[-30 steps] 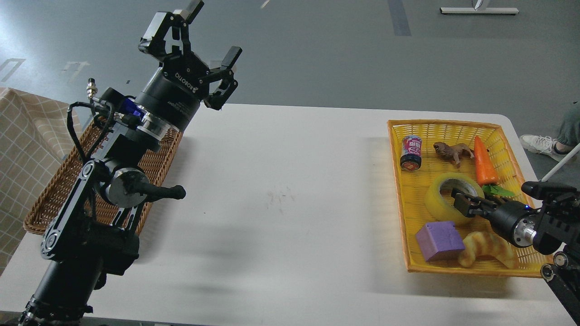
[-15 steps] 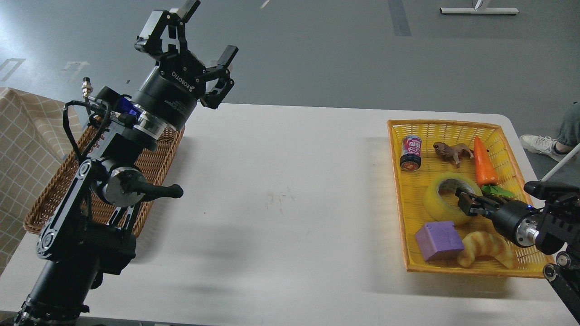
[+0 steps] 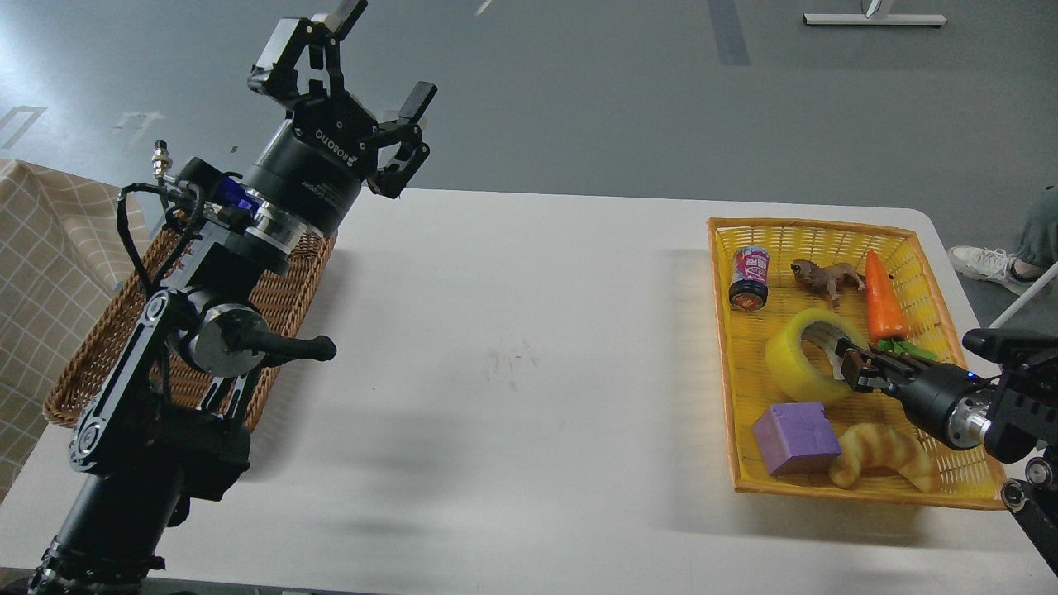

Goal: Place and transfer tape with both arms
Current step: 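Lift the tape roll with the right gripper out of the tray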

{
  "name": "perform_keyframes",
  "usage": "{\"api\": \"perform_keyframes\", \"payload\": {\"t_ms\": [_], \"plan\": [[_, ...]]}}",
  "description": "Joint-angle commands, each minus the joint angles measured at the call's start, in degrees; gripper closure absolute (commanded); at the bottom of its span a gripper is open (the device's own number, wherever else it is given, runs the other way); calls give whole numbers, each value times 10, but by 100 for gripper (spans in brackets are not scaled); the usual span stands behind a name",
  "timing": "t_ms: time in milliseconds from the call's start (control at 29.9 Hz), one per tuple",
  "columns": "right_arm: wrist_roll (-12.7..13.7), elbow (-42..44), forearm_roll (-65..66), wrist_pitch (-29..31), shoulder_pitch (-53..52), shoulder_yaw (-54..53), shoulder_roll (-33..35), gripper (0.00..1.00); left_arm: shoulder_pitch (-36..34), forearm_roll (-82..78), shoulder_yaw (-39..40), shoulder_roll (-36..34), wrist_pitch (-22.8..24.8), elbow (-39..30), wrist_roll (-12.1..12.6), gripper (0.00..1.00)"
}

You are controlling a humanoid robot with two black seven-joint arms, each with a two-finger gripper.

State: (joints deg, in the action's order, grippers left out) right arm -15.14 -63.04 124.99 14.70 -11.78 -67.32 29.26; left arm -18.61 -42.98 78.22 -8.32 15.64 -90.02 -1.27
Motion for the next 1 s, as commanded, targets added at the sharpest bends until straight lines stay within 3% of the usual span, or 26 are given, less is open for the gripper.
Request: {"api": "perform_keyframes", "payload": {"t_ms": [0,134,535,702,969], "plan": [[-2,-8,-2,-1,0,-1,7,100,2,0,0,1,0,0,0,2],[-14,-38,-2,0,-1,-1,27,100,2,1,0,3,-1,0,0,2],[-13,-95,-85,49,-81,6,113,100,3,1,0,4,-7,1,0,2],[-11,-100,-102,97,-174,67,84,100,2,1,-2,7,-8,1,0,2],[-2,-96,-100,105,-306,221,18,100,0,1,-2,7,-5,1,0,2]]}}
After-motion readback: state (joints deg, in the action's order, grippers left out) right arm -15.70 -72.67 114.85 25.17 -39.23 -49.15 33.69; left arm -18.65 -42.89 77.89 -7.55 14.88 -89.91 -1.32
